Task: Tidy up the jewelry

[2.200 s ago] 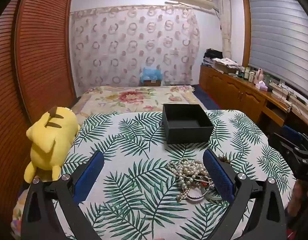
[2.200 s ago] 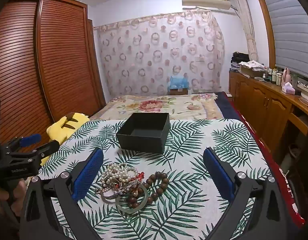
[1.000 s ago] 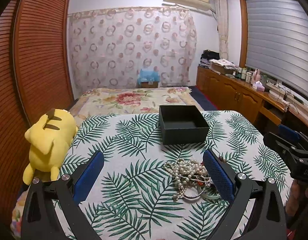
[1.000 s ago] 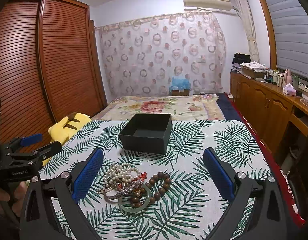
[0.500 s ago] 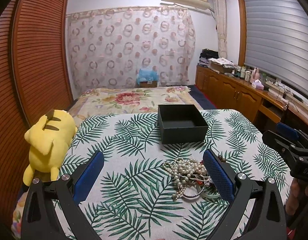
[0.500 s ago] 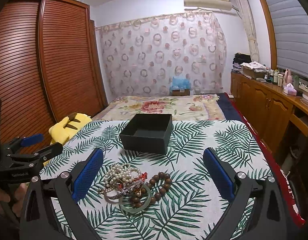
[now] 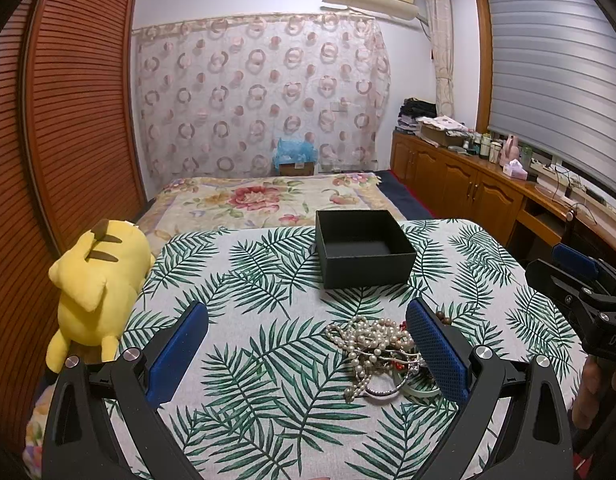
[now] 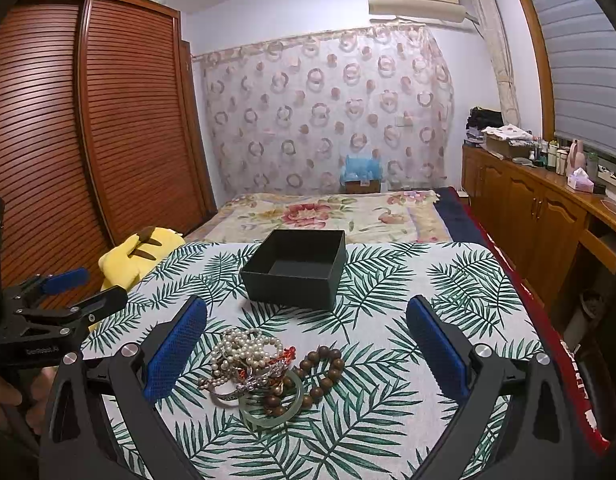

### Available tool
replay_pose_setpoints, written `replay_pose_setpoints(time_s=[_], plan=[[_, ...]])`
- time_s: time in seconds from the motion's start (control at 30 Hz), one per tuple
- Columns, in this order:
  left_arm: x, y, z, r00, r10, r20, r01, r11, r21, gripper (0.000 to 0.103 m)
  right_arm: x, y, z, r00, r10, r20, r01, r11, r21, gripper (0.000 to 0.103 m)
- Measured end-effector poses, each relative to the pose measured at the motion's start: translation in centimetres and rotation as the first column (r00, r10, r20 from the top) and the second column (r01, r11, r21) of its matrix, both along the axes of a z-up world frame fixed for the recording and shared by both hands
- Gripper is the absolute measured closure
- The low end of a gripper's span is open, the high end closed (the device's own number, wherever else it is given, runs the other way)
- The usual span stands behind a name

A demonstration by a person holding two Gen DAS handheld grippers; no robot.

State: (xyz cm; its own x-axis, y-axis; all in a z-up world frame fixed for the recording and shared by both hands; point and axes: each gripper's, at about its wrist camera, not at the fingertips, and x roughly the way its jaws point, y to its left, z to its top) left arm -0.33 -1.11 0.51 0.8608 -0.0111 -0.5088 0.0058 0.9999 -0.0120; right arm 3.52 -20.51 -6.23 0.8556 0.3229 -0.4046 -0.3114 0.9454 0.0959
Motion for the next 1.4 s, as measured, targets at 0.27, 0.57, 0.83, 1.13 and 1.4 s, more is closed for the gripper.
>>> replay_pose_setpoints(time_s=[0.27, 0.57, 0.83, 1.13, 1.4], plan=[[0.0, 0.3, 0.0, 1.0, -0.005, 0.005, 0.005, 1.0, -0.006, 0.007, 0.0, 0.0, 0.0, 1.0, 0.001, 0.001, -0.001, 1.0, 0.001, 0.002], [0.0, 0.2, 0.1, 1.0, -0.005, 0.005, 0.005, 1.0, -0.005, 0.007, 0.0, -0.1, 0.0, 1.0, 0.004, 0.002, -0.004, 1.0, 0.001, 0.002], [0.2, 0.3, -0.2, 1.0, -0.008, -0.005, 0.007, 1.0, -0.012, 0.007, 0.1, 0.9, -0.2, 1.0, 0.008, -0.006, -0.008, 1.0, 0.0, 0.002], [1.9, 1.0, -2.9, 0.995, -0.031, -0.093, 0.029, 0.999, -0.018, 0.007, 1.0, 0.5, -2.7, 0.998, 0.041, -0.053, -0.042, 0.999, -0.017, 0.002], [3.0, 1.2, -5.2, 0.986, -0.063, -0.154, 0.058, 0.998, -0.036, 0.007, 1.7, 0.2, -5.0, 0.992, 0.057, -0.11, -0.061, 0.998, -0.034, 0.002]])
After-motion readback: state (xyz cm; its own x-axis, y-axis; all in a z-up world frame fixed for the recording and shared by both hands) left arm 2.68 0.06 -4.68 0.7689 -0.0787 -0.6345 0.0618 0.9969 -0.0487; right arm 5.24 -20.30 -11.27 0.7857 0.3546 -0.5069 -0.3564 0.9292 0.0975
